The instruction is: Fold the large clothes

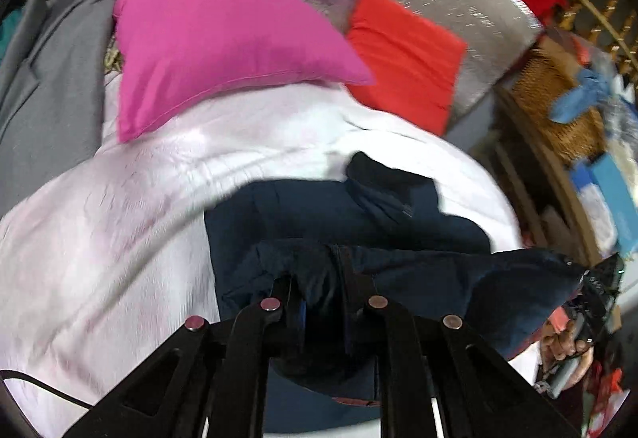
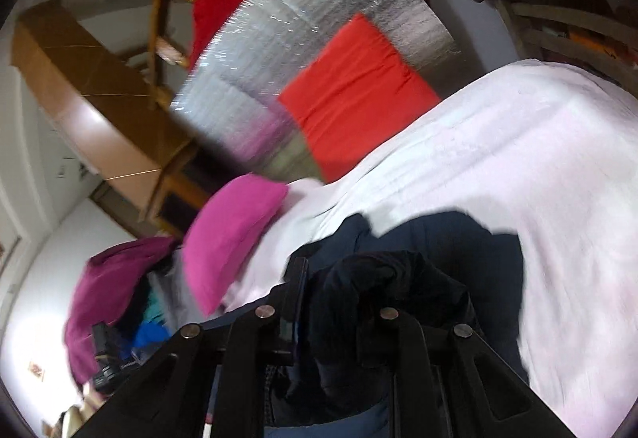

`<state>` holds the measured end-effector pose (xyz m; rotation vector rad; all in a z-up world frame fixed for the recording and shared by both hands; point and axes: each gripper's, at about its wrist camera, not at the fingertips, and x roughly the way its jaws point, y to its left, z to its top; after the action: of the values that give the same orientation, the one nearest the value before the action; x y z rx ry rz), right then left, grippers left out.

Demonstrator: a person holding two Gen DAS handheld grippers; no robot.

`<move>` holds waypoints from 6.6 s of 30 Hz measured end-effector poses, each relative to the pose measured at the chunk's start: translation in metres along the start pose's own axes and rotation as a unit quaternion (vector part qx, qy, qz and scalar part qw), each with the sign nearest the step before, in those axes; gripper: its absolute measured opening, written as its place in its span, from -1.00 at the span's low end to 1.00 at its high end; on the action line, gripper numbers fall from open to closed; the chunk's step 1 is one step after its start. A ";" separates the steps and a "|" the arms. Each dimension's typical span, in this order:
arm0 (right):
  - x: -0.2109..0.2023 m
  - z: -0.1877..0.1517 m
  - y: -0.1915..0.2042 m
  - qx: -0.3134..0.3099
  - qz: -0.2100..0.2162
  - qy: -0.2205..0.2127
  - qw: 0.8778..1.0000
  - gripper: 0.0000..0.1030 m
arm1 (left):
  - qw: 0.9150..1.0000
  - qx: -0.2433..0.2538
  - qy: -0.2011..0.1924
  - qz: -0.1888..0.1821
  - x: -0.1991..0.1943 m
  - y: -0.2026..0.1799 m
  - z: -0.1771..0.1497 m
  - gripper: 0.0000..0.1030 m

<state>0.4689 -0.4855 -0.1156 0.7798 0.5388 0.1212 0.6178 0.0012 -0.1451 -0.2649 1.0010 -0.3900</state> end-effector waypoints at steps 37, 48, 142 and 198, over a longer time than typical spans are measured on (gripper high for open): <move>-0.083 -0.106 -0.098 0.192 0.051 0.020 0.980 0.85 | 0.939 -0.325 -0.106 -0.029 -0.036 0.056 -0.187 0.76; 0.012 -0.119 -0.101 0.216 -0.016 0.030 0.976 0.85 | 0.925 -0.362 -0.114 -0.033 -0.008 0.092 -0.167 0.78; -0.048 -0.143 -0.017 -0.035 -0.189 0.006 0.981 0.09 | 0.979 -0.066 -0.052 0.187 -0.036 0.023 -0.179 0.63; 0.010 -0.153 -0.006 -0.076 -0.243 0.091 0.963 0.38 | 0.967 0.095 -0.108 0.209 -0.035 -0.056 -0.183 0.71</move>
<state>0.3994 -0.3894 -0.2139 0.4709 0.8704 -0.2203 0.4339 -0.0414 -0.1910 0.0784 0.7733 -0.0673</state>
